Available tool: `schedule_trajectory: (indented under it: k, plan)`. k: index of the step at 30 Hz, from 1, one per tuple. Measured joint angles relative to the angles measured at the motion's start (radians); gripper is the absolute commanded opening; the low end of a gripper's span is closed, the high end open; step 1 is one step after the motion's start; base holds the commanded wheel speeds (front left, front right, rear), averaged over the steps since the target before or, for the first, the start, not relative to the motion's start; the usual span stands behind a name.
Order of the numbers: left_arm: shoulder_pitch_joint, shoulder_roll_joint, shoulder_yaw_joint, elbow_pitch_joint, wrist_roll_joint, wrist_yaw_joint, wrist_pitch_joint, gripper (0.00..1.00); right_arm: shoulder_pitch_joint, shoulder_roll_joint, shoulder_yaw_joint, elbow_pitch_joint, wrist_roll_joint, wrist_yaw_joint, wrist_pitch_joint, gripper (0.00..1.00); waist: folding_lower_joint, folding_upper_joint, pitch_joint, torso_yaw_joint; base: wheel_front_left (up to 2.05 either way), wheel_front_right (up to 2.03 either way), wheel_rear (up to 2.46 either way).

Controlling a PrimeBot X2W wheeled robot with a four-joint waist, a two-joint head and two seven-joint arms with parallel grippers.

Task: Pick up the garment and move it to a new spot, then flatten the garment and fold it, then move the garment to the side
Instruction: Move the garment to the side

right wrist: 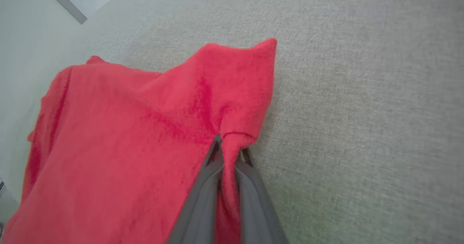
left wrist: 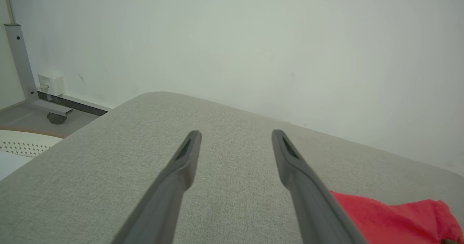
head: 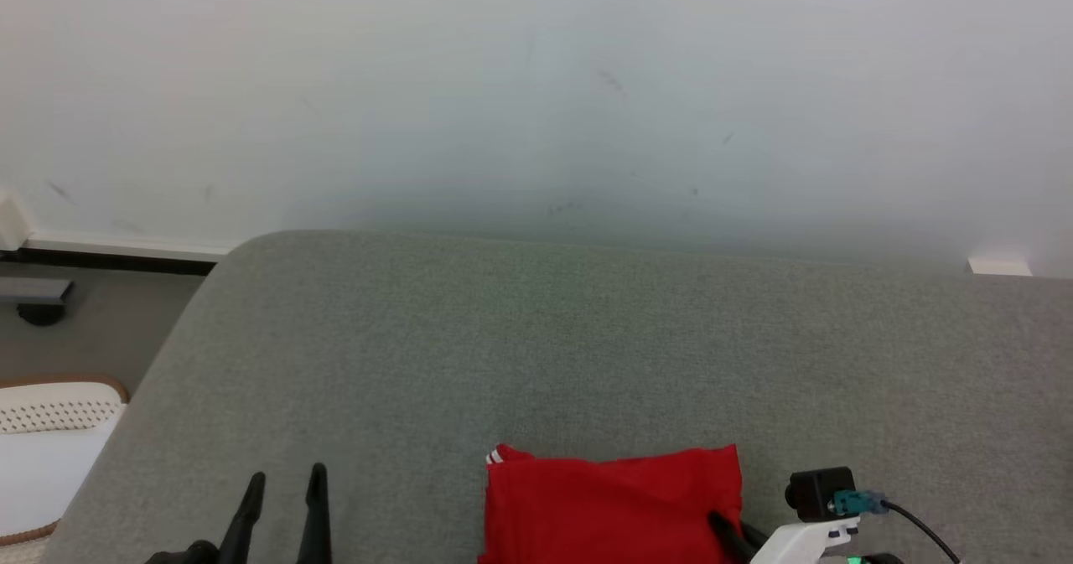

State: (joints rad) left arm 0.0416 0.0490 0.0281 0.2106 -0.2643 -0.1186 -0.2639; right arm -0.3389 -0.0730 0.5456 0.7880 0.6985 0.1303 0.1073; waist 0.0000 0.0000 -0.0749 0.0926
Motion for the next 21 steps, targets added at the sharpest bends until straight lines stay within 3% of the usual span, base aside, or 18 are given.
schedule_trajectory:
  k: [11,21]
  plan:
    - [-0.007,0.000,-0.061,0.011,-0.005,-0.001,0.000,1.00,-0.059,-0.080,-0.002,-0.008,0.007,0.000,-0.079,0.00,0.0000,0.0000,-0.015,-0.071,0.00,0.00,0.00]
    - [-0.011,0.000,-0.128,-0.008,-0.018,0.007,0.000,1.00,-0.090,-0.155,-0.051,-0.040,0.005,0.000,-0.100,0.00,0.0000,0.0000,-0.020,-0.222,0.00,0.00,0.00]
